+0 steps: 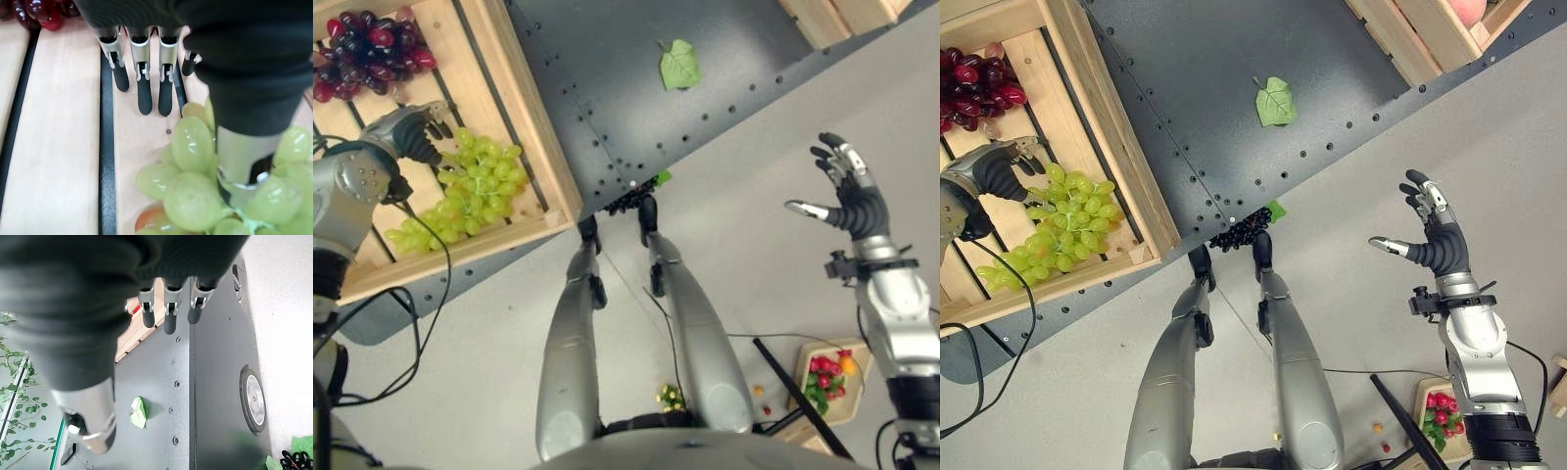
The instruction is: Pick up the fruits from the basket on one side to the basket on the other side
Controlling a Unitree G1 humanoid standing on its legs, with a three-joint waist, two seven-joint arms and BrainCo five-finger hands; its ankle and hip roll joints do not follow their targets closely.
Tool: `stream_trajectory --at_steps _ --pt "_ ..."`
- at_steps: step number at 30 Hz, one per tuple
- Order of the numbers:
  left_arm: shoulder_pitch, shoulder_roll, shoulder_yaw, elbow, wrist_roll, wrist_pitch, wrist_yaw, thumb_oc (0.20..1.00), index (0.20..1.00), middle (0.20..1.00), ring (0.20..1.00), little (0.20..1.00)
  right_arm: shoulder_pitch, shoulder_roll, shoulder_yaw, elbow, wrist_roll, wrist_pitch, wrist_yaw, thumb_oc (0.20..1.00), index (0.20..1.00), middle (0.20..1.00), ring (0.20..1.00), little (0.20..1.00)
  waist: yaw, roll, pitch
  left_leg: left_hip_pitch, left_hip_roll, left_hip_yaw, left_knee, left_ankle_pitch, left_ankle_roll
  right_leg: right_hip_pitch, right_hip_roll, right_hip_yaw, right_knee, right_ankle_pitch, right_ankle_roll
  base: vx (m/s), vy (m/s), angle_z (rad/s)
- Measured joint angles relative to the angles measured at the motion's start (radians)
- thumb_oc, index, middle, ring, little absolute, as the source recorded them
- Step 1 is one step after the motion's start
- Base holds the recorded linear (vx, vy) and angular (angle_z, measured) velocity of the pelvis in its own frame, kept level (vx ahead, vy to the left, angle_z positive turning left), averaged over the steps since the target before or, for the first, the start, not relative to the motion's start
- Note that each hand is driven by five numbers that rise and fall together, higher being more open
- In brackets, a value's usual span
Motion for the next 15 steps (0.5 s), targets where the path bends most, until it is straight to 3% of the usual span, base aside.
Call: stream_trajectory --at_steps 15 --pt "-0.006 0.039 -0.04 0.017 -0.002 -0.021 -0.018 1.0 1.0 1.0 1.0 1.0 0.0 0.0 0.006 0.0 0.0 0.005 0.026 1.0 1.0 1.0 1.0 1.0 -0.017 -0.002 -0.001 0.002 0.002 -0.006 0.015 0.0 0.0 0.011 0.001 -0.007 0.001 0.002 -0.001 0.0 0.0 0.0"
